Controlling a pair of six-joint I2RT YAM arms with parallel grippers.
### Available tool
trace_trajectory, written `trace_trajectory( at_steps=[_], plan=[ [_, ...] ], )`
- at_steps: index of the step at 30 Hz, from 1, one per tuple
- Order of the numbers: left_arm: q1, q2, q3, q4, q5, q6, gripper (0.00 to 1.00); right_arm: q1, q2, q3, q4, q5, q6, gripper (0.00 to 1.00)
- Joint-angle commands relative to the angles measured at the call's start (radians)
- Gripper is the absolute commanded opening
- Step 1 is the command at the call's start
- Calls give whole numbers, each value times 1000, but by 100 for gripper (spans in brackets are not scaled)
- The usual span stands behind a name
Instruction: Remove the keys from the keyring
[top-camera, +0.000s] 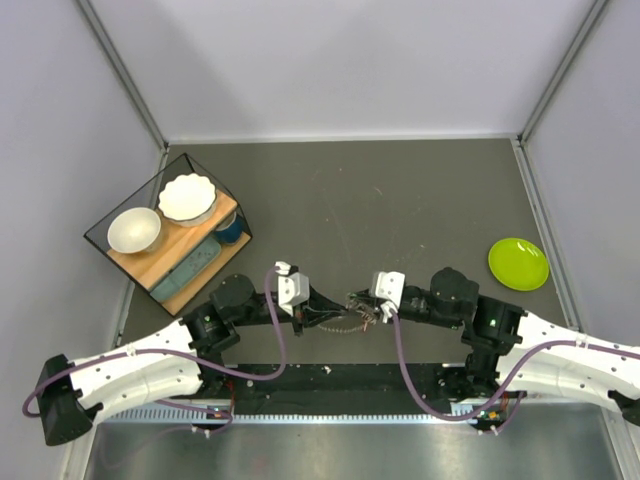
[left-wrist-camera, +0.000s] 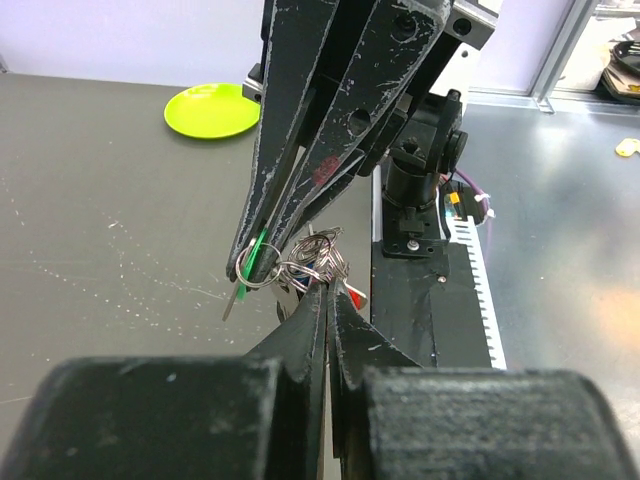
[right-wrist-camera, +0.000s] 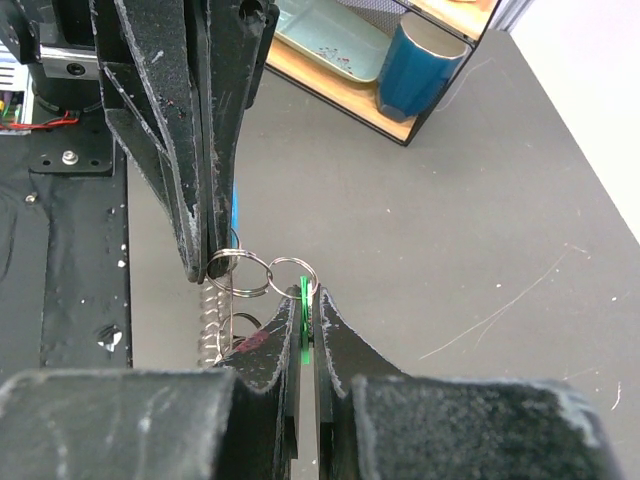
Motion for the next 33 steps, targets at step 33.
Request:
trace_trajectory(
  at_steps=[33],
  plan=[
    [-4,-57,-43,306,-24,-146,0,1,20,-47,218,-17,-24,0]
  ],
)
